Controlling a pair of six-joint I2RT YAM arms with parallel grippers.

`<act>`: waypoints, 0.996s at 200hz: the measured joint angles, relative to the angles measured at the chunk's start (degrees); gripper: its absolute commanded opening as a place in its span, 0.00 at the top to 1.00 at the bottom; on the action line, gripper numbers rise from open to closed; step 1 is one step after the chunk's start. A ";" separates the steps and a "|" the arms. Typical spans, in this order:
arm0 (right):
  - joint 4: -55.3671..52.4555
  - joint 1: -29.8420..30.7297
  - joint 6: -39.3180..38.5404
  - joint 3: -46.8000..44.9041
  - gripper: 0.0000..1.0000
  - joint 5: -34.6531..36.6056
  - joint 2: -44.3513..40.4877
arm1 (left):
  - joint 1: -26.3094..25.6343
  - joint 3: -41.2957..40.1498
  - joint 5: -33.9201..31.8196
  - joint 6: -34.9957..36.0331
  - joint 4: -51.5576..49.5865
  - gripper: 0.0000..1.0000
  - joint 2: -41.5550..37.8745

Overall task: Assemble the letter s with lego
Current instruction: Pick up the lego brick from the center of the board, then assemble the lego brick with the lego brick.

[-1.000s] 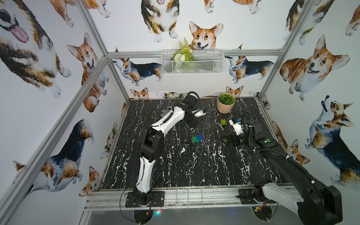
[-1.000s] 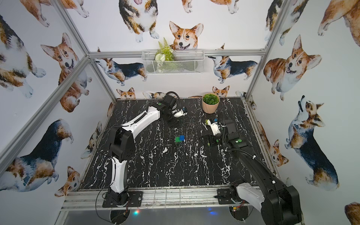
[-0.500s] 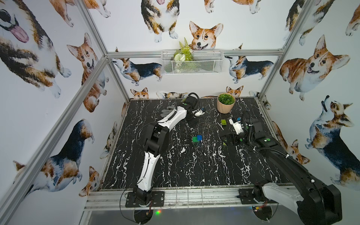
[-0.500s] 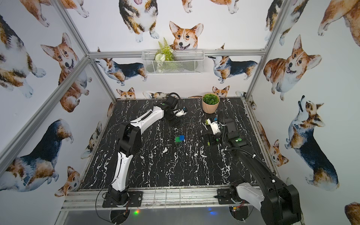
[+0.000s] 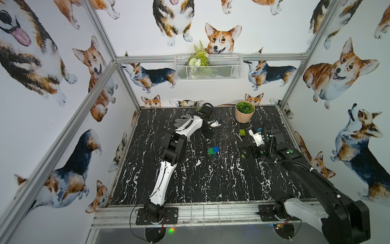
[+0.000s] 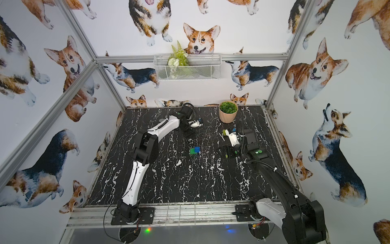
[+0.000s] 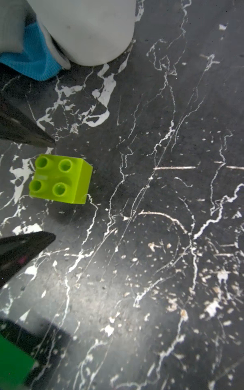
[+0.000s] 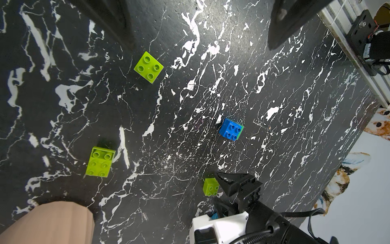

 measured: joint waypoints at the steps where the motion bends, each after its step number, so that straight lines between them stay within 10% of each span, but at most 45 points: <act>1: 0.00 -0.02 -0.02 0.00 0.00 0.00 0.00 | 0.02 0.11 0.02 0.00 0.00 0.35 0.09; 90: -0.04 -0.35 -0.20 -0.02 0.00 -0.26 0.66 | 0.33 2.45 1.33 0.04 -0.74 0.70 2.45; 199: -0.02 -0.63 0.11 0.00 0.00 -2.38 0.98 | -0.55 2.05 4.37 0.07 -5.40 0.81 -5.40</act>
